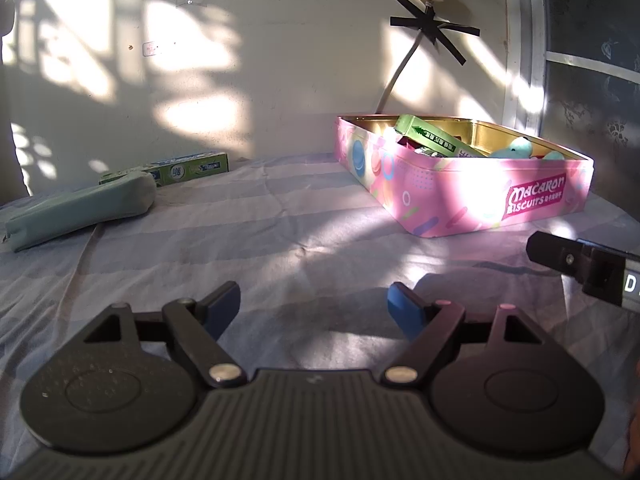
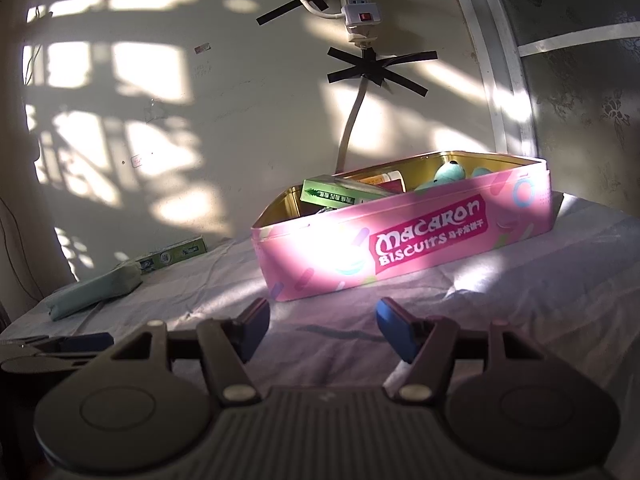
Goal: Organize objects
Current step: 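Withdraw the right tool from the tin and turn toward the teal pouch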
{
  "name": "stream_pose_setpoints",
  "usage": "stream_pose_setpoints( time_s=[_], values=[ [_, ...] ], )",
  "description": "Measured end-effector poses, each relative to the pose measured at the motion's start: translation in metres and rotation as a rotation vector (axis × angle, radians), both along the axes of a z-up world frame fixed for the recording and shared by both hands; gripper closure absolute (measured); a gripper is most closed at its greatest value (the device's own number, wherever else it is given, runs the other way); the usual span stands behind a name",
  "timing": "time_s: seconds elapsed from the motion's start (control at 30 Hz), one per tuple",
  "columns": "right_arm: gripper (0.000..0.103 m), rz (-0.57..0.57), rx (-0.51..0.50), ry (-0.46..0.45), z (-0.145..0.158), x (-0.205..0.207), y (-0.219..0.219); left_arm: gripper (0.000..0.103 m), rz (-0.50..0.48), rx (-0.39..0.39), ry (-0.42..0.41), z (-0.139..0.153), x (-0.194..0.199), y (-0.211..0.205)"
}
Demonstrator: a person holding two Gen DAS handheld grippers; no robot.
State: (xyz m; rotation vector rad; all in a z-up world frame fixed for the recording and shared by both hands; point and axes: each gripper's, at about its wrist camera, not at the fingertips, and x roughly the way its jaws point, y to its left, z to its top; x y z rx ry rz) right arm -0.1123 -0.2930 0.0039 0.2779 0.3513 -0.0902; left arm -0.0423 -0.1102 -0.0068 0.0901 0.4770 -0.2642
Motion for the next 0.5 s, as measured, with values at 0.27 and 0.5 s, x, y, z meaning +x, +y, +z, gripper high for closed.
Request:
stream_pose_setpoints(
  time_s=[0.27,0.5],
  values=[
    [0.038,-0.016,0.044,-0.008,-0.0004,-0.001,-0.0062,0.02,0.0,0.004,-0.002,0.0004,-0.0001,-0.0007],
    [0.037,-0.036,0.065,0.004,0.0043,-0.0001,-0.0098,0.019,-0.009,0.011,0.013,0.0018,0.0023,0.001]
  ],
)
